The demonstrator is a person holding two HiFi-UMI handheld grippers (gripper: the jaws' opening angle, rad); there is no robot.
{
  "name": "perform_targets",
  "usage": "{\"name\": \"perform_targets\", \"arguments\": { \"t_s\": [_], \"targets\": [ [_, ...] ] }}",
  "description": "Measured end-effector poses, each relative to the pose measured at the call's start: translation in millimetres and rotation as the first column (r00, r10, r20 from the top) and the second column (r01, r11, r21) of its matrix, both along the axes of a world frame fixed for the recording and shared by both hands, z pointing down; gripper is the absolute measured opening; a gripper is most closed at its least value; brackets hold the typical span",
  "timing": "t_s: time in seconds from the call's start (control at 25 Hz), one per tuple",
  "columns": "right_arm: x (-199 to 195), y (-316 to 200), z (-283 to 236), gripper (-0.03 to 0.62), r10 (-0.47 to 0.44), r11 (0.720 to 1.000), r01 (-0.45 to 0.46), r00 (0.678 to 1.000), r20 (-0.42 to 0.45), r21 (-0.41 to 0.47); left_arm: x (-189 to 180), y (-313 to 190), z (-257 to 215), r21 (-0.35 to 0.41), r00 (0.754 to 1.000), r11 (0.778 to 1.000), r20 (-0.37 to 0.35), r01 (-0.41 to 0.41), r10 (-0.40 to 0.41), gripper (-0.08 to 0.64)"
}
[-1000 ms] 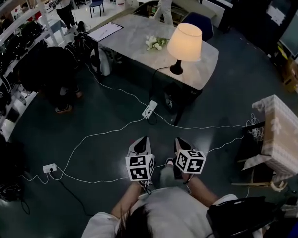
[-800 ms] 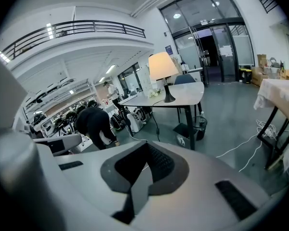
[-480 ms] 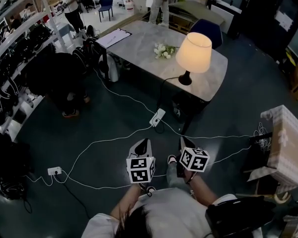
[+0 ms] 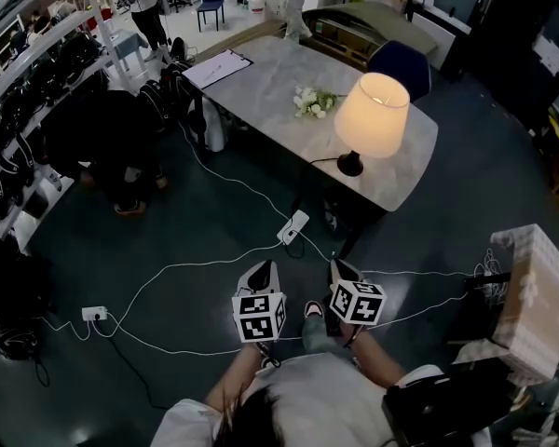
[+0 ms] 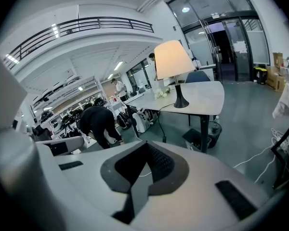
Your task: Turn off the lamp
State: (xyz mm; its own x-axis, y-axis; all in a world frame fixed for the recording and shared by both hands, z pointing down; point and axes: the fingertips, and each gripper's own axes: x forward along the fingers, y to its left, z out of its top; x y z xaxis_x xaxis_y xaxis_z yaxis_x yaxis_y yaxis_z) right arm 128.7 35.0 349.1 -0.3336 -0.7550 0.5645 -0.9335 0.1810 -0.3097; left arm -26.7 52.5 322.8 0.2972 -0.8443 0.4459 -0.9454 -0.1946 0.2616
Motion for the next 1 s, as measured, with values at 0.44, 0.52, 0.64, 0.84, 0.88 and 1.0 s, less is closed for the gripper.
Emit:
{"name": "perform_targets", "arguments": {
  "t_s": [0.44,0.52,0.64,0.84,0.88,1.0],
  "targets": [
    [27.6,-76.7,-12.2,-0.002,-0.072,0.997,0.071,0.997,0.025,0.020,44.5,-71.9,-15.1,0.018,0.999,1.000,0.035,0.023,-0.023,0.006],
    [34.7,-89.1,-14.3,-0.002,-0.078,0.997,0.077,0.997,0.030,0.024,53.3,-85.0,-18.1,0.023,0.999,0.999,0.040,0.024,-0.025,0.006],
    [45.0,-102.1,-11.4,-0.002,-0.089,0.996,0.088,0.995,0.034,0.020,65.8,-100.1,-20.3,0.029,0.998,0.999,0.048,0.026,-0.027,0.006],
    [56.5,-119.8,-7.2,-0.002,-0.112,0.994,0.112,0.993,0.038,0.008,78.5,-116.8,-19.2,0.032,0.997,0.998,0.054,0.045,-0.046,0.006],
    [57.3,-123.7,-8.1,-0.002,-0.121,0.993,0.121,0.992,0.037,0.009,79.4,-120.1,-19.5,0.031,0.997,0.998,0.054,0.053,-0.054,0.006],
    [58.5,-134.4,-12.5,-0.002,-0.151,0.988,0.151,0.988,0.035,0.014,80.8,-129.4,-21.9,0.025,0.996,0.996,0.038,0.083,-0.084,0.006]
  ]
}}
